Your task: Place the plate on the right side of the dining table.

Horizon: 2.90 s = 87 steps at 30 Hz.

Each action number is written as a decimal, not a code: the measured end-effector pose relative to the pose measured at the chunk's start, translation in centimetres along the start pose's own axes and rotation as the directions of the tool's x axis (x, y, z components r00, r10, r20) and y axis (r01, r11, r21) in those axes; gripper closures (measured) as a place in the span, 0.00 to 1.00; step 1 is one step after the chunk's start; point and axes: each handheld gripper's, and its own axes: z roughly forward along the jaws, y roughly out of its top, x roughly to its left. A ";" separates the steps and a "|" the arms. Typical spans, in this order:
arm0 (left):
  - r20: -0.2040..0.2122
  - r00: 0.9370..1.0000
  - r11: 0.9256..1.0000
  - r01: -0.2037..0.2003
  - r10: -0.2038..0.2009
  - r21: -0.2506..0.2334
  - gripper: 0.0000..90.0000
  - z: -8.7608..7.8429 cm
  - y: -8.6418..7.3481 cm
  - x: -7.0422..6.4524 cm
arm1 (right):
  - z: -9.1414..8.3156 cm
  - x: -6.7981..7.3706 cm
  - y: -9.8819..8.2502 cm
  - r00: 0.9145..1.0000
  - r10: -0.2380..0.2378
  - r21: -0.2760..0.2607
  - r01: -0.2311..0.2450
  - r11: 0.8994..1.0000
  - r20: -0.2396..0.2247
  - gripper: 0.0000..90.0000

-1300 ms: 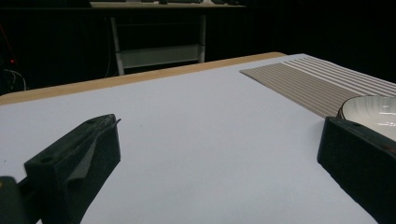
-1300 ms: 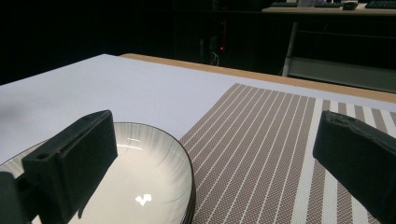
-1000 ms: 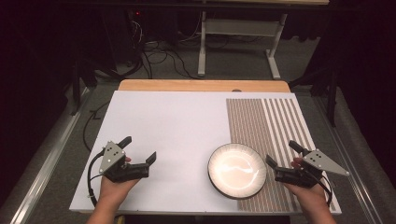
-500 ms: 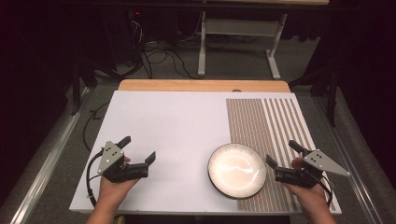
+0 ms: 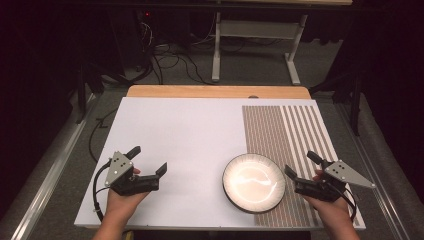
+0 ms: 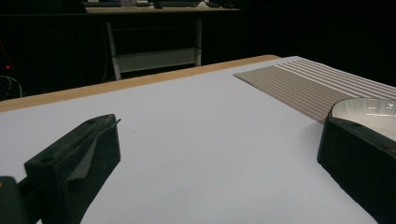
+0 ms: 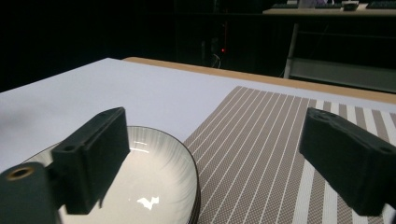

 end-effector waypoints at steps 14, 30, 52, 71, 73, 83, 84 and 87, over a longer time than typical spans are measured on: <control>0.015 1.000 1.000 -0.004 0.004 0.006 0.00 0.1 0.0 -0.2 | 0.0 0.1 0.0 1.000 -0.011 0.055 0.011 0.998 -0.006 0.32; 0.018 1.000 1.000 -0.011 0.011 0.004 0.01 0.1 0.0 -0.3 | 0.2 -0.1 0.0 0.999 -0.032 0.152 0.034 0.988 -0.016 0.67; 0.021 1.000 1.000 -0.010 0.010 0.003 0.01 0.0 0.1 -0.4 | 0.1 -0.5 -0.1 0.996 -0.015 0.249 0.037 0.968 -0.090 1.00; 0.027 1.000 1.000 -0.015 0.015 0.004 0.01 0.1 0.0 -0.5 | 0.6 -0.4 -1.1 0.991 0.001 0.334 0.045 0.942 -0.136 1.00; 0.027 1.000 1.000 -0.015 0.015 0.004 0.01 0.1 0.0 -0.5 | 0.6 -0.4 -1.1 0.990 0.008 0.343 0.040 0.939 -0.138 1.00; 0.030 0.999 1.000 -0.016 0.016 0.006 0.01 0.1 0.0 -0.5 | 0.8 -0.5 -1.2 0.988 0.026 0.362 0.031 0.932 -0.151 1.00; 0.030 0.999 1.000 -0.017 0.016 0.007 0.01 0.1 0.0 -0.5 | 0.8 -0.5 -1.2 0.988 0.027 0.364 0.030 0.931 -0.152 1.00; 0.029 0.999 1.000 -0.017 0.017 0.007 0.01 0.1 0.0 -0.5 | 0.8 -0.5 -1.2 0.988 0.028 0.368 0.030 0.929 -0.152 1.00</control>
